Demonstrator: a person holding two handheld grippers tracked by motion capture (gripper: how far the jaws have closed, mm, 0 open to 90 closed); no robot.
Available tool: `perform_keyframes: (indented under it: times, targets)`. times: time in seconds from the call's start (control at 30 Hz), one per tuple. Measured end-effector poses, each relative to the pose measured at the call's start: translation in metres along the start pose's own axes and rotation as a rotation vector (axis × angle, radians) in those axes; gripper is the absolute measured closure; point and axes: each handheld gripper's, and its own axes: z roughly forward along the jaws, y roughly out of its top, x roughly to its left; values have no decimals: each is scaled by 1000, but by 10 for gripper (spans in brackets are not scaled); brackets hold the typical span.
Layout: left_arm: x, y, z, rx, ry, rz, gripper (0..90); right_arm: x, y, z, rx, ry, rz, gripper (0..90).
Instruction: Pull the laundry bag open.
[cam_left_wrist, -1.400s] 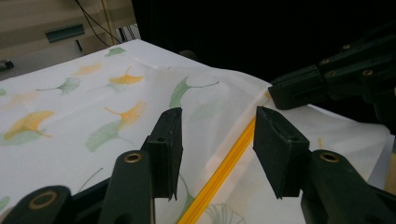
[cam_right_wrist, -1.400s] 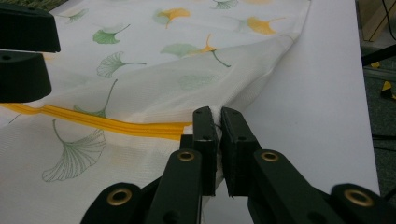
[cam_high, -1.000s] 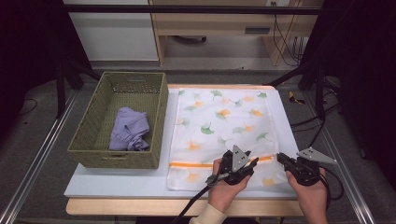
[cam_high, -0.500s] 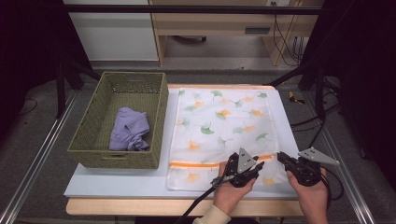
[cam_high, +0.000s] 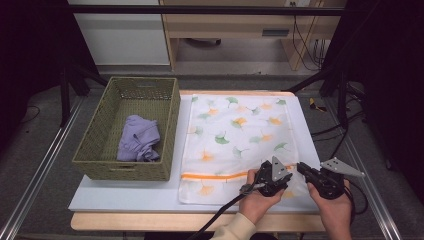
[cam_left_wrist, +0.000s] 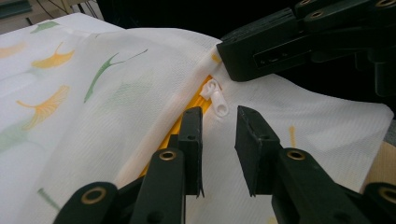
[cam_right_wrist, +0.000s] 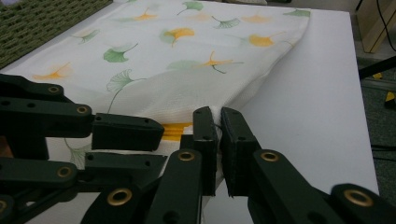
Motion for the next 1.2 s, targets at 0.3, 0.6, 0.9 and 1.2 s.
perform_keyframes:
  times: [0.3,0.6,0.9,1.2]
  targets:
    - [-3,-1,14,11,28,3,712,2,0,0,6,9,3,855]
    - [-3,-4,16,7,63,-6,808,3,0,1,7,14,5,855]
    - [-5,-8,9,-3,73,0,875,2,0,1,11,16,9,855]
    - [0,-8,13,-1,46,-23,869,3,0,2,18,24,11,855]
